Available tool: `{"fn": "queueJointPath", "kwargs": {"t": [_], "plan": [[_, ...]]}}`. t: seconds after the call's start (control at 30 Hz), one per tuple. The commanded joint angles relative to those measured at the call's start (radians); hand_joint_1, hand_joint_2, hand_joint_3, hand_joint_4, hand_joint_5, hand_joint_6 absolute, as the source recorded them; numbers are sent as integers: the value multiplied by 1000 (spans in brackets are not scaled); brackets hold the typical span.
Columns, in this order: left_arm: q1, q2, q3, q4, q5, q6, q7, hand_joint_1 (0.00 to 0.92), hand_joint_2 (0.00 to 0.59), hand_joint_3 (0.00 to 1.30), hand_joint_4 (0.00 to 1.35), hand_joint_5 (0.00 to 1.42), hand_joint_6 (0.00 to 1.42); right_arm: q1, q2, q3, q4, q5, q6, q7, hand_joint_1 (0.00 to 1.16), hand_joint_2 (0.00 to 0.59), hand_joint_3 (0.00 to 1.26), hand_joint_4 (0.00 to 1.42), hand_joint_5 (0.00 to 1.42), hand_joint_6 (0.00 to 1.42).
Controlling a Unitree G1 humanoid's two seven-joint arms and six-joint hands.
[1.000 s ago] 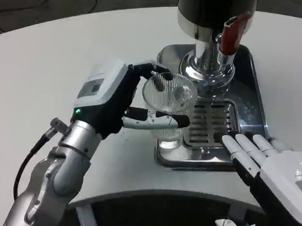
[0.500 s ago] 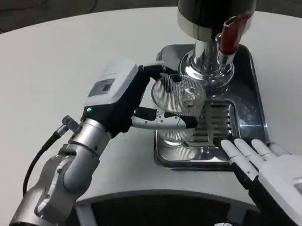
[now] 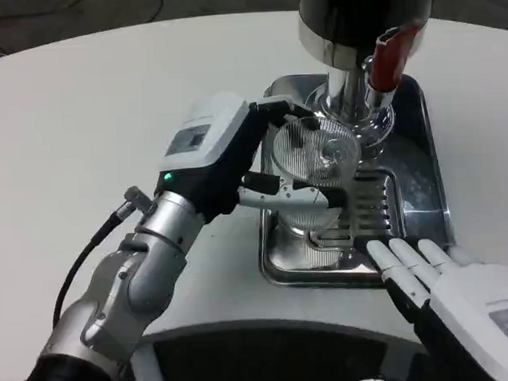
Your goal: Grasp the cup under the faucet to collect the drink, then remove the cup.
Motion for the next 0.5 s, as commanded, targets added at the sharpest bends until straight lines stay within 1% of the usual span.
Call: {"fn": "queueJointPath", "kwargs": {"t": [0.03,0.27,0.5], "plan": [[-54,-22,-16,37,5,-30,43,510,0,1075,1235,1424,1424,4,4,-4,-16,6,3,13,325,400,0,0,0,0],[-84,-40,-40,70,8,-34,59,510,0,1075,1235,1424,1424,3,6,-8,-16,9,-1,14,325,400,0,0,0,0],[-101,-56,-60,86,14,-36,64,510,0,1075,1235,1424,1424,16,9,-25,-16,24,-16,5,325,400,0,0,0,0]]}}
